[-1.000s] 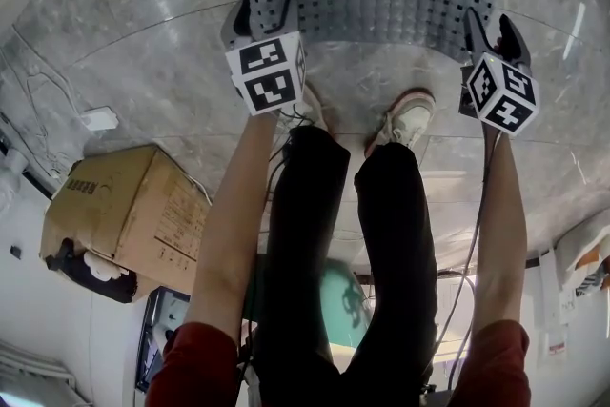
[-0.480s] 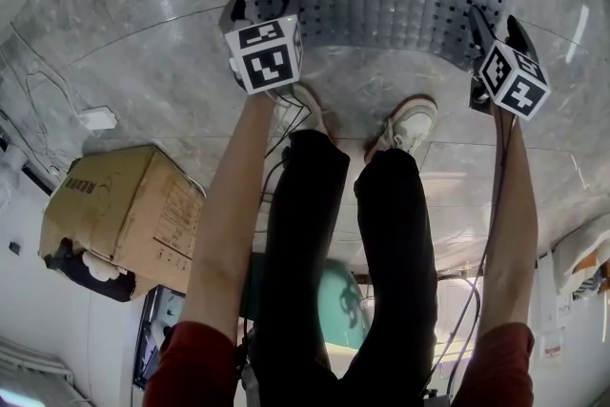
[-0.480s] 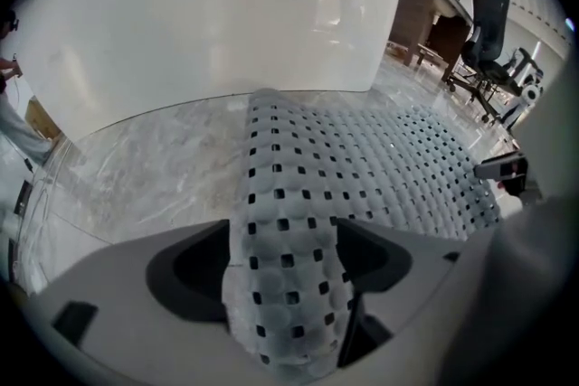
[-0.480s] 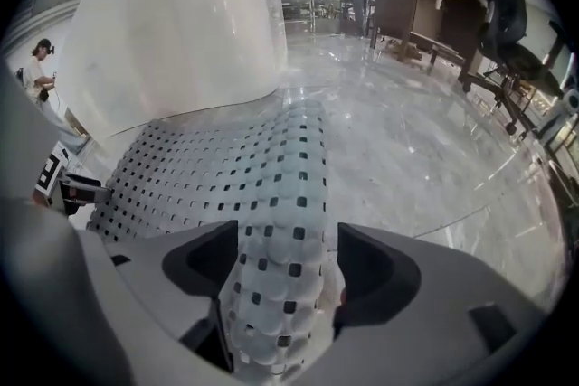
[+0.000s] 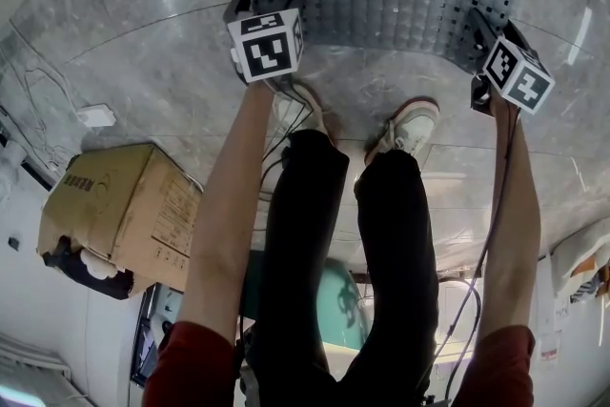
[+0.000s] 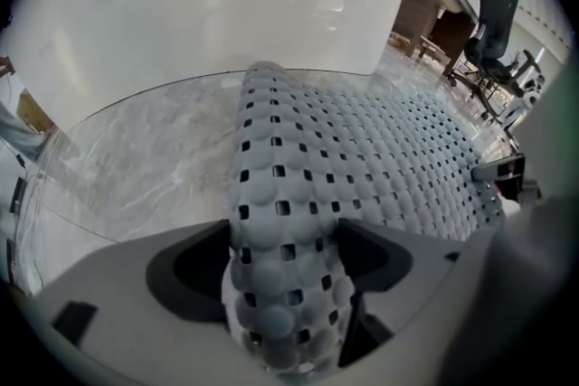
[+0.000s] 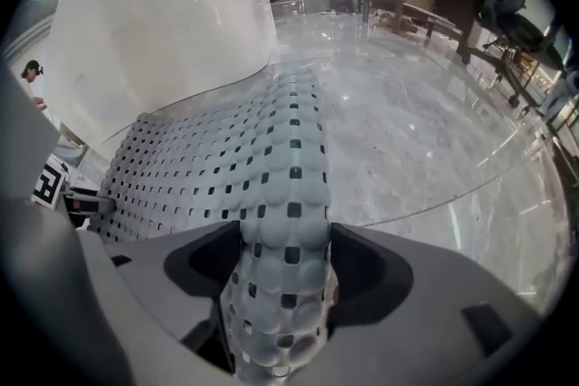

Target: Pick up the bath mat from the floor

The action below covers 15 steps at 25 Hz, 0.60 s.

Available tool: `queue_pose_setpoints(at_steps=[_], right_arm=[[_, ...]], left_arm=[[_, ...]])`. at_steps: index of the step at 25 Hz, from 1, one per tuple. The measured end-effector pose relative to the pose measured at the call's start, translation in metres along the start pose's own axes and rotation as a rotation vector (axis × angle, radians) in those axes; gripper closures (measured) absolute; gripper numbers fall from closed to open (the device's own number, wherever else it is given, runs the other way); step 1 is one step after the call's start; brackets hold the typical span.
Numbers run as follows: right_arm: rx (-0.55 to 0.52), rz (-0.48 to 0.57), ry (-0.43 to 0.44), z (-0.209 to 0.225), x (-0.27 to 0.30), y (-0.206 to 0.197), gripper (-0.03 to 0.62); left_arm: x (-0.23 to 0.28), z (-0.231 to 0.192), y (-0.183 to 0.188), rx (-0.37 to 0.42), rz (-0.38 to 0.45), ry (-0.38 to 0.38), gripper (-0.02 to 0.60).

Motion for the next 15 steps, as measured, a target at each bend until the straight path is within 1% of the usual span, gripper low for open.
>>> queue_pose_setpoints(at_steps=[5,8,11,15], right_arm=[[-0.004,0.021,-0.004,-0.001,-0.002,0.0,0.293],[0.006,0.024,0.016,-0.006,-0.006,0.001,0.327],[0.029,0.037,0.033,-0.009,-0.009,-0.001,0.357],[0.012,0.062,0.03,-0.017,-0.018,0.001,0.404]], left_arm=[[-0.001,0.0,0.0,-0.004,0.007,0.001,0.222],[-0.002,0.002,0.001,-0.015,-0.001,-0.015,0.225],[-0.005,0.006,0.001,-0.023,-0.001,-0.037,0.259],[-0.011,0.016,0.002,-0.04,-0.009,-0.077,0.319]])
Point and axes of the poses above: the fingertips, and each gripper's own axes: x forward along the fingers, z to its right, y out of its top, the point moved 5 cm from there along -x, backward along the fingers, and after that the axes turned 8 degrees about -y, right-handed, at the moved point
